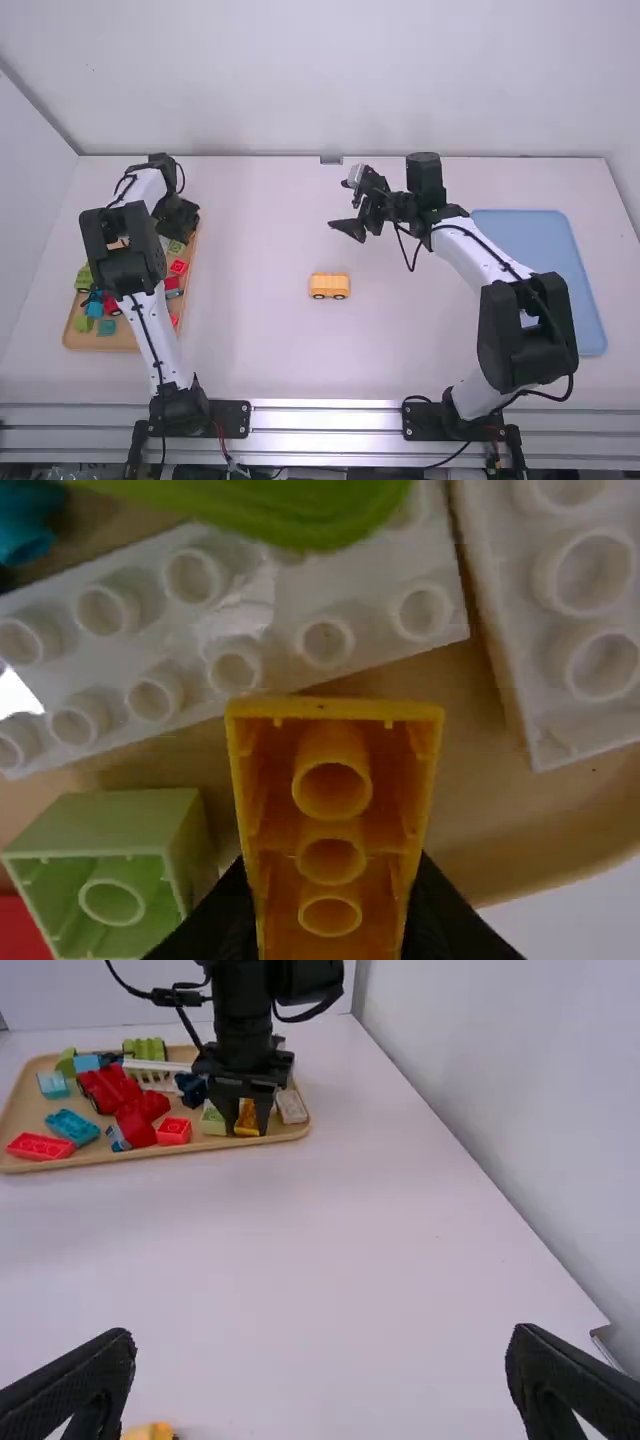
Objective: Assemble lego blocks to make yellow taxi
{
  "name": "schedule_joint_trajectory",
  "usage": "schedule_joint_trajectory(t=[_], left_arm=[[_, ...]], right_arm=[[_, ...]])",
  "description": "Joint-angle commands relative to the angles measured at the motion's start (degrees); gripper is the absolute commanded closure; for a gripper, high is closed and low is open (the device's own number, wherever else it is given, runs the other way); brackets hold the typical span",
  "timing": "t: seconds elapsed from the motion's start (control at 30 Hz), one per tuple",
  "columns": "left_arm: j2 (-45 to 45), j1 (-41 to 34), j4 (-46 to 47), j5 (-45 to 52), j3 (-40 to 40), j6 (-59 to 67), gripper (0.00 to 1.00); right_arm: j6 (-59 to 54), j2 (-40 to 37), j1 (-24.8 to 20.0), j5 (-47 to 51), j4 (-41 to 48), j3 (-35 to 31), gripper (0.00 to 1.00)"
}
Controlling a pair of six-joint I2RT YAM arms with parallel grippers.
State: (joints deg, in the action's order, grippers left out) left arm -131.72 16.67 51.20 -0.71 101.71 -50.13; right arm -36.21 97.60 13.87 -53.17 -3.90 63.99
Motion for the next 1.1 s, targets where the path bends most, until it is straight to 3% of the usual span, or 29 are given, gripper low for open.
schedule_joint_trajectory(t=[0.0, 0.07, 0.17, 0.33, 0.37, 0.63, 0.83, 0.97, 1.03, 1.07], left_arm=[[0.37, 0.15, -0.17, -0.15, -0.39, 11.87, 0.52], [0.37, 0.15, 0.5, 1.07, 0.39, 18.53, 0.51], [0.37, 0.85, 2.91, 3.85, 3.06, 23.12, 0.67], [1.73, 1.05, 7.82, 2.38, 8.04, 23.43, 0.76], [2.78, 0.9, 8.26, 2.38, 8.7, 24.83, 0.83], [11.19, 0.07, 8.15, 14.75, 8.17, 36.89, 0.91], [25.07, -3.72, -2.51, 18.38, -4.09, 41.53, 0.92], [36.59, -8.44, -14.38, 25.77, -18.51, 53.44, 0.87], [41.42, -11.65, -20.9, 33.0, -26.05, 59.91, 0.9], [44.28, -14.58, -26.18, 38.34, -31.54, 63.23, 0.98]], right_arm=[[-0.07, 0.57, 0.0, -0.35, 0.0, -1.03, 0.02], [-0.07, 0.57, -0.02, -0.35, -0.02, -1.03, 0.02], [-0.09, 0.57, -0.02, -0.35, -0.22, -1.03, 0.01], [-0.07, 0.57, 0.0, -0.39, -0.04, -1.03, 0.01], [0.0, 0.57, 0.0, -0.37, 0.09, -1.03, 0.01], [0.39, 0.57, -0.02, -0.79, 0.0, -1.03, 0.02], [5.46, 0.57, -0.35, -0.57, -1.03, -1.03, 0.02], [8.37, 0.57, -0.61, -1.07, -2.34, -1.03, 0.01], [10.25, 0.59, -0.59, -3.15, -3.45, -1.03, 0.02], [10.75, 0.92, -0.22, -7.23, -3.69, -1.03, 0.01]])
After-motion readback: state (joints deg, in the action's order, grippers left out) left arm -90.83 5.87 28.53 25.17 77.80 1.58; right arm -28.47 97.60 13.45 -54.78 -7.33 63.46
